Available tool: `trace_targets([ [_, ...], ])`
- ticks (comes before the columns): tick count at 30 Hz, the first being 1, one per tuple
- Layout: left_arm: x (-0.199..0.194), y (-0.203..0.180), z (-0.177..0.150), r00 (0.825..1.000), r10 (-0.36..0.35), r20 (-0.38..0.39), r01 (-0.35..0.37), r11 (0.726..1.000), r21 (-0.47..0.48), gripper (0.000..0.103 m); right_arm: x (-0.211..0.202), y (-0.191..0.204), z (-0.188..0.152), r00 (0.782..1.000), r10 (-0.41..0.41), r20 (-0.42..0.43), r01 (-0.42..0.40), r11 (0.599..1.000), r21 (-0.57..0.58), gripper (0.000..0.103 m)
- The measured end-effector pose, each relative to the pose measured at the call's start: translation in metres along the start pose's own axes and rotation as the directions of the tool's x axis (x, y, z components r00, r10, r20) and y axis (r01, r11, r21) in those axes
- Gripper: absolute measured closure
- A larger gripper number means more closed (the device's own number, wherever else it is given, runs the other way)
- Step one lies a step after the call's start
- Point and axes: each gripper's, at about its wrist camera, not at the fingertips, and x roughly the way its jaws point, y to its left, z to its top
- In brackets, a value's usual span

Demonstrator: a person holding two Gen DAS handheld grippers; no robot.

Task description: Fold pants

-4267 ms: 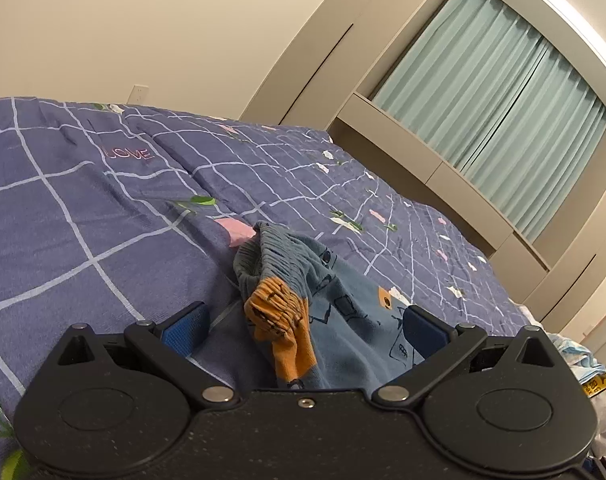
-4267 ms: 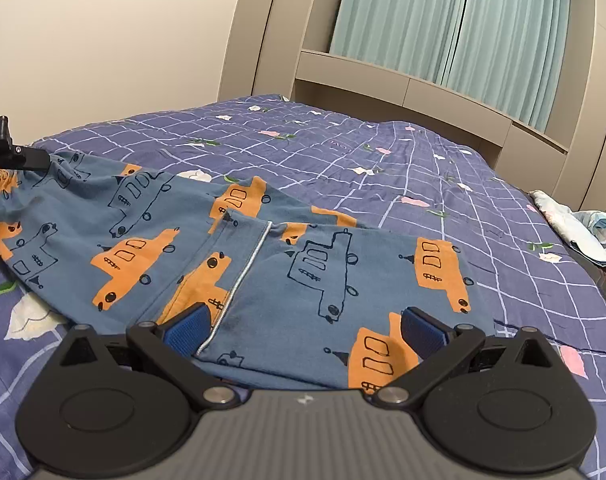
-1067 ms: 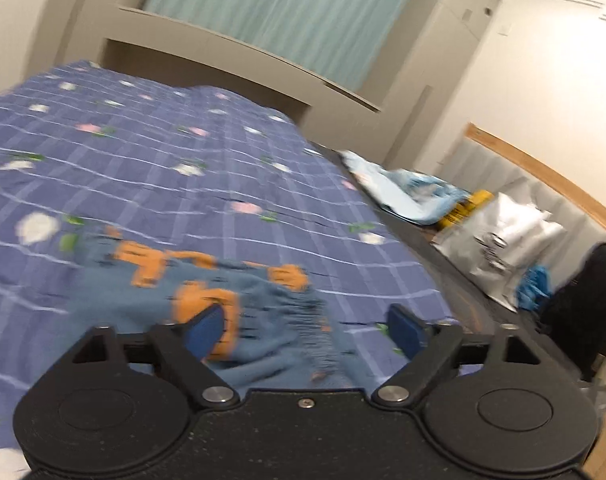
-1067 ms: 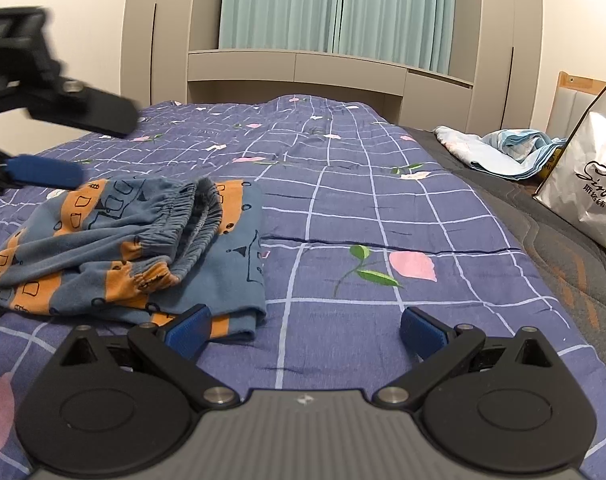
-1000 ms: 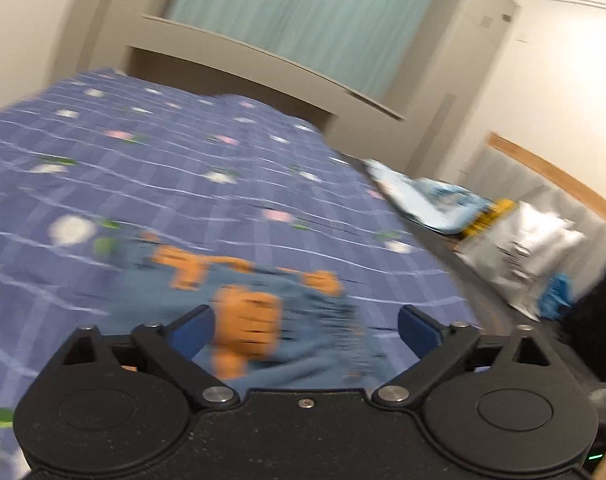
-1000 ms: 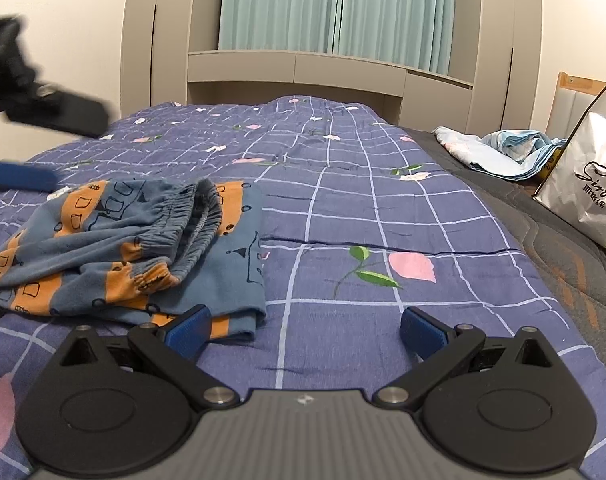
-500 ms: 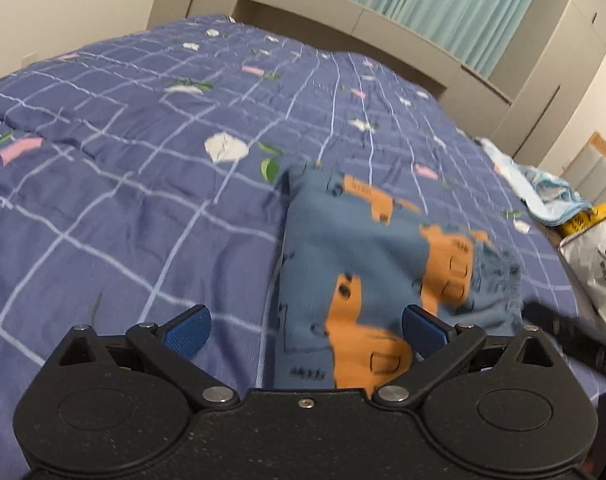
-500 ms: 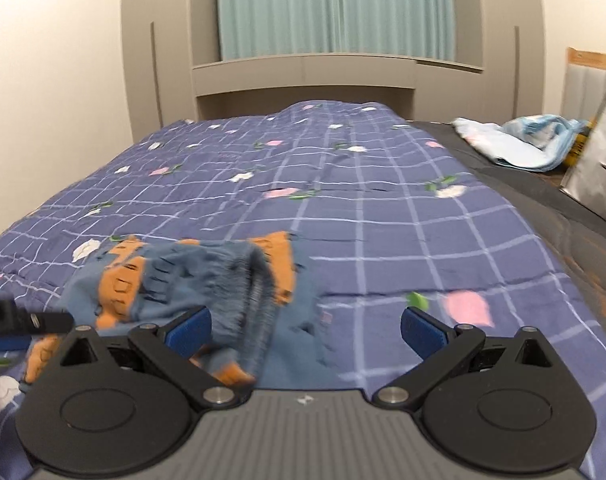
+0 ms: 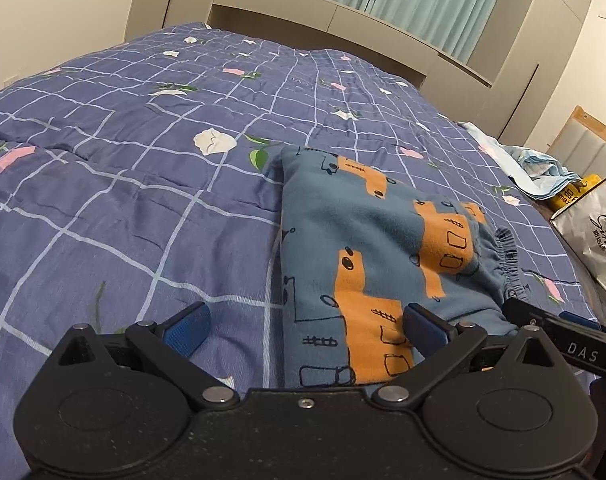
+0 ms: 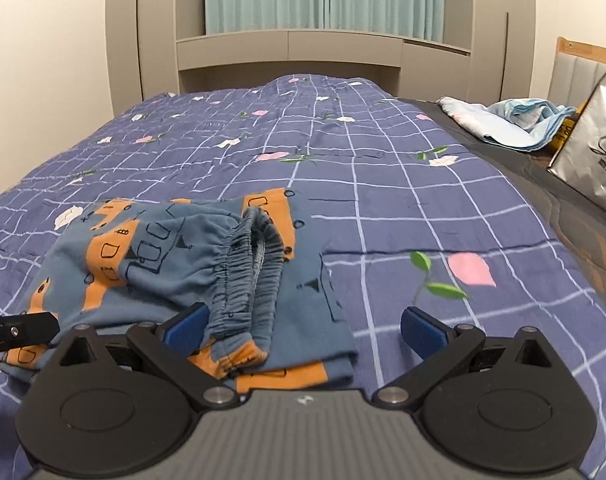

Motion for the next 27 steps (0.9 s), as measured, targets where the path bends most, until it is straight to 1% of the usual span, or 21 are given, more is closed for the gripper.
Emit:
trace_targets([
  [6, -0.001, 0.000, -0.001, 1.000, 0.003, 0.002, -0.003, 1.000, 0.003, 0.001, -0.001, 0.001, -0.009, 0.999, -0.004, 0.041, 0.004, 1.000, -0.002, 0.000],
  [15, -0.003, -0.002, 0.000, 1.000, 0.009, -0.006, -0.009, 1.000, 0.002, 0.001, -0.001, 0.000, -0.010, 0.999, 0.000, 0.044, 0.000, 1.000, 0.002, 0.000],
  [18, -0.005, -0.002, 0.004, 1.000, 0.008, -0.023, -0.008, 1.000, 0.002, 0.001, -0.002, -0.002, -0.009, 0.999, 0.015, 0.047, -0.016, 1.000, 0.013, 0.000],
  [19, -0.006, -0.002, 0.006, 1.000, 0.009, -0.024, -0.009, 1.000, 0.002, 0.001, -0.005, -0.005, -0.009, 0.998, 0.028, 0.061, -0.030, 0.999, 0.029, 0.000],
  [22, -0.012, -0.001, 0.009, 1.000, 0.017, 0.001, -0.017, 1.000, 0.008, 0.001, -0.016, -0.016, -0.010, 0.993, 0.051, 0.108, -0.059, 0.995, 0.075, 0.000],
  [25, -0.012, -0.003, 0.019, 0.998, 0.035, 0.042, -0.036, 0.999, 0.016, 0.001, -0.018, -0.022, -0.005, 0.992, 0.032, 0.124, -0.043, 0.995, 0.086, 0.000],
  [27, -0.007, -0.006, 0.028, 0.997, 0.052, 0.058, -0.054, 0.998, 0.039, 0.001, -0.015, -0.023, 0.001, 0.990, 0.031, 0.136, -0.042, 0.996, 0.077, 0.000],
])
